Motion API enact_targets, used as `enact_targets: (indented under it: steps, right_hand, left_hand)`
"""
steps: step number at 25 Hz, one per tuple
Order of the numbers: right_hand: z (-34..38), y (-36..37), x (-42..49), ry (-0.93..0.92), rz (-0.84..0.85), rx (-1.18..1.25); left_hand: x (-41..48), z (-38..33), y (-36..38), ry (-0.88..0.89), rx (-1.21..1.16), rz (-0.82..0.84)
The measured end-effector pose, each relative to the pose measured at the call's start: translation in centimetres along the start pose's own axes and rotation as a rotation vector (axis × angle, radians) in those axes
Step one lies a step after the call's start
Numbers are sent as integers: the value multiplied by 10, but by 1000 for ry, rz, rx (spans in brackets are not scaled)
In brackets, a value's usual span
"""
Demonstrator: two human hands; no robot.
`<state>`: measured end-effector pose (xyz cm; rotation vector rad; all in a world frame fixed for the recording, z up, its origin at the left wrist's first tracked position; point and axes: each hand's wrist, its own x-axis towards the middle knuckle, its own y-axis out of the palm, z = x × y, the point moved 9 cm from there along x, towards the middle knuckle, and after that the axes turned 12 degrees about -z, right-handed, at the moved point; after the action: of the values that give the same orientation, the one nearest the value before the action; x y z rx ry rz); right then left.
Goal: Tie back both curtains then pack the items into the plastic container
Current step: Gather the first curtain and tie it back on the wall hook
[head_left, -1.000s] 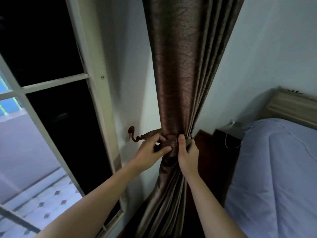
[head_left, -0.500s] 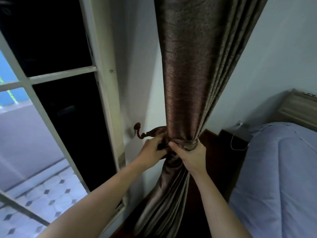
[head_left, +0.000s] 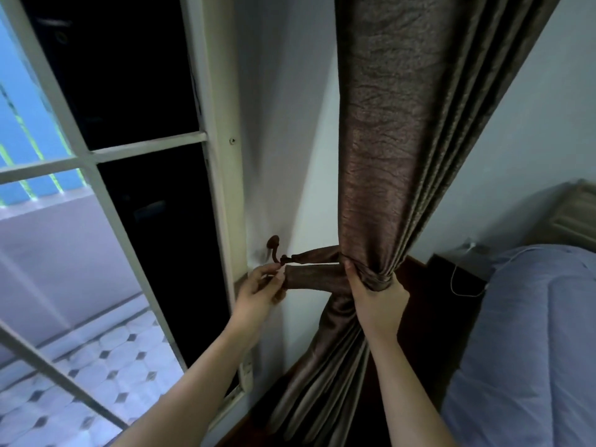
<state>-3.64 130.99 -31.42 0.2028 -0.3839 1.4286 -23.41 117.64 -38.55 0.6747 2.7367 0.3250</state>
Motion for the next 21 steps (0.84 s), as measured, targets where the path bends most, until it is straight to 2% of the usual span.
enact_targets:
  steps: [4,7,10,14,17,21]
  right_hand:
    - [4,0,-9,-50,-73,-37]
    - [6,0,-18,-67,-109,-38]
    - [7,4,-26,-64,-126,-56]
    - [8,11,-27,-52,-120,-58]
    - [11,15,-29,-61,-114,-39]
    - [12,15,-32,-52,-117,-26]
  left_hand:
    - [12,5,4,-3,-11,-354]
    - [13,-10,11,111,235,-488]
    - [12,-23,19,279,395,-508]
    - [19,-27,17,384,461,-531]
    - [27,-28,18,365,422,-513]
    - [34,-29,20,415,537,-457]
